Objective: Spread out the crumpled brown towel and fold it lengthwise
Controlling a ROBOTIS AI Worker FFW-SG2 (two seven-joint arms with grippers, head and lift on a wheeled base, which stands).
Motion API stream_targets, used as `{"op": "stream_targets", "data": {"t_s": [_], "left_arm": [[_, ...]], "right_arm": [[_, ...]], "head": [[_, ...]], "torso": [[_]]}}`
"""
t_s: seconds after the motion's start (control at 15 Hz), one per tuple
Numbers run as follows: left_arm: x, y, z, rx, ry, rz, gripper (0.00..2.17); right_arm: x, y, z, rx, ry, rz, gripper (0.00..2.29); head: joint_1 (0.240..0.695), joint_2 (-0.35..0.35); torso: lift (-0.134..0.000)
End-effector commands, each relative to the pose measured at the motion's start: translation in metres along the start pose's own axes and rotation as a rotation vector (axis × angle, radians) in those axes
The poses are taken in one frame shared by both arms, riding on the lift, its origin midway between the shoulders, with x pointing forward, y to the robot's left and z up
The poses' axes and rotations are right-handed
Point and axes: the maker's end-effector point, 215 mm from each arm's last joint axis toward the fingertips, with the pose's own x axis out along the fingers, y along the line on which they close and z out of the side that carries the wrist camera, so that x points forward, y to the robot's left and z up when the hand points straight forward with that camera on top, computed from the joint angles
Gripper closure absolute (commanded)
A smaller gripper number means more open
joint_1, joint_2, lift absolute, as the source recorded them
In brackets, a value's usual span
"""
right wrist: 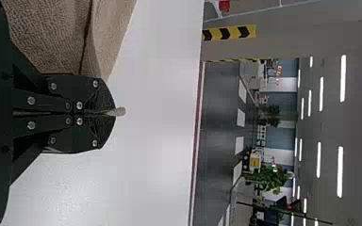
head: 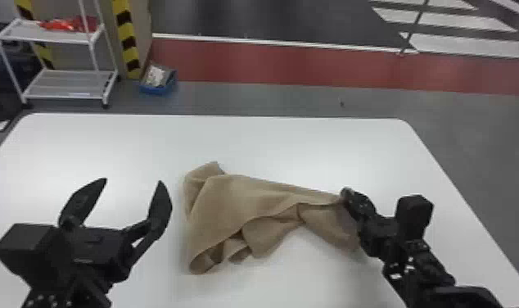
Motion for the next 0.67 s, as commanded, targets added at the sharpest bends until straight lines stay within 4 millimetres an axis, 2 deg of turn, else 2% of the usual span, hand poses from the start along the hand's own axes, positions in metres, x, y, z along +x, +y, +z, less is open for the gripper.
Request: {"op": "stream_targets", "data": {"t_s": [0.0,0.13,0.2,0.27,0.33,0.4,0.6], "left_arm": [[-0.014,-0.015,-0.008,-0.009,0.026,-0.017,0.18],[-0.029,-0.026,-0.008,-0.009,0.047,-0.040,0.27],[-0.035,-0.032,-0.017,0.004,0.085,-0.055,0.28],[-0.039,-0.040,-0.034,0.034,0.138,-0.073,0.27],[-0.047,-0.043,-0.061,0.089,0.219,-0.071,0.27],[-0.054,-0.037,-0.082,0.119,0.284,-0.045,0.27],[-0.066,-0.042,-0.108,0.107,0.313,-0.049,0.28]], "right_arm": [[-0.003,0.000,0.000,0.000,-0.002,-0.001,1.53],[-0.004,-0.001,0.003,0.002,-0.014,-0.002,1.53],[-0.004,0.000,0.004,0.002,-0.021,-0.001,1.53],[-0.003,0.002,0.004,0.005,-0.028,0.001,1.53],[-0.004,0.005,0.003,0.011,-0.027,0.005,1.53],[-0.005,0.010,0.002,0.012,-0.033,0.012,1.53],[-0.004,0.011,-0.003,0.010,-0.038,0.014,1.53]], "head": [[0.695,-0.167],[0.695,-0.181],[0.695,-0.187],[0.695,-0.194],[0.695,-0.208],[0.695,-0.215],[0.695,-0.218]], "torso": [[-0.124],[-0.124],[-0.124],[-0.124],[-0.124],[-0.124],[-0.124]]}}
